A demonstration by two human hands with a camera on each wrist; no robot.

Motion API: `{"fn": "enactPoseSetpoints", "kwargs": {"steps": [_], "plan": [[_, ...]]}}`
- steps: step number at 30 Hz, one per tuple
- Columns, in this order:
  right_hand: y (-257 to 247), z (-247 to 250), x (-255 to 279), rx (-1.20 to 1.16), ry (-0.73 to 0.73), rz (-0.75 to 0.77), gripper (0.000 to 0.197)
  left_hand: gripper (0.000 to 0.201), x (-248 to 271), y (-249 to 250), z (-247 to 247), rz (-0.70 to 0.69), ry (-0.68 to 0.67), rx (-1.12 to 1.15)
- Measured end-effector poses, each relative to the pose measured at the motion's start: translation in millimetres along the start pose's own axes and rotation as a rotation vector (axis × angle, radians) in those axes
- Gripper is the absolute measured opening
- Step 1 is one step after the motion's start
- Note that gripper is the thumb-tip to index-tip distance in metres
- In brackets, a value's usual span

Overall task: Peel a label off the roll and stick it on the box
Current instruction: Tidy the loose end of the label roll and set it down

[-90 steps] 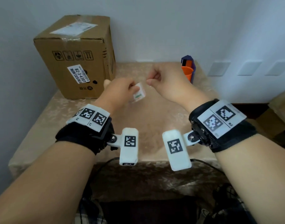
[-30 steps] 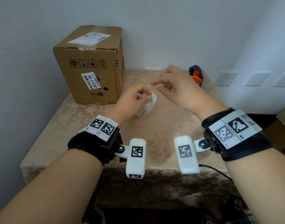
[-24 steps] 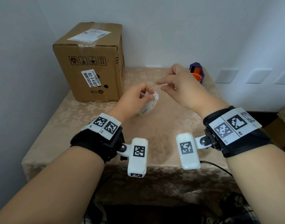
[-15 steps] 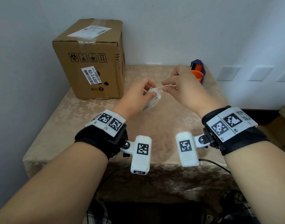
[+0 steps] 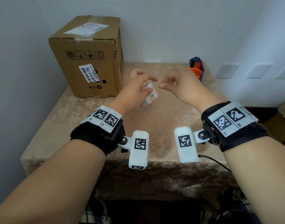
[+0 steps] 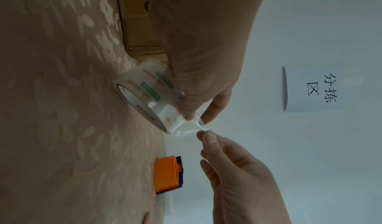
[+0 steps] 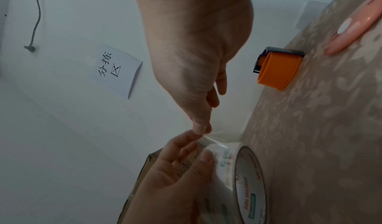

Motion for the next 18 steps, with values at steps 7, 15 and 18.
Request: {"fn": "enactPoseSetpoints", "kwargs": {"steps": [7, 15, 18], "plan": [[1.2, 5.4, 0.1, -0.076, 0.053, 0.018, 0.021, 0.012, 4.9, 4.4, 2.8, -0.021, -0.054, -0.018], [-1.3, 11.1, 2.6, -0.112, 0.058, 0.030, 0.017, 0.010, 3.5, 9.7, 7.3, 0.014, 0.030, -0.058], [0.8, 9.4, 2.1, -0.072, 0.066, 0.024, 0.018, 0.010, 4.4, 11.3, 5.3, 0.012, -0.010, 0.003]]}}
Point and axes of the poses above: each hand's wrist, its own x-axis away from the middle knuckle, its own z-axis out of the back of the hand, y = z × x, the point moved 1 cm from there along -x, towards the middle knuckle, and after that the axes turned 15 degrees about -y, right-handed, at the moved point
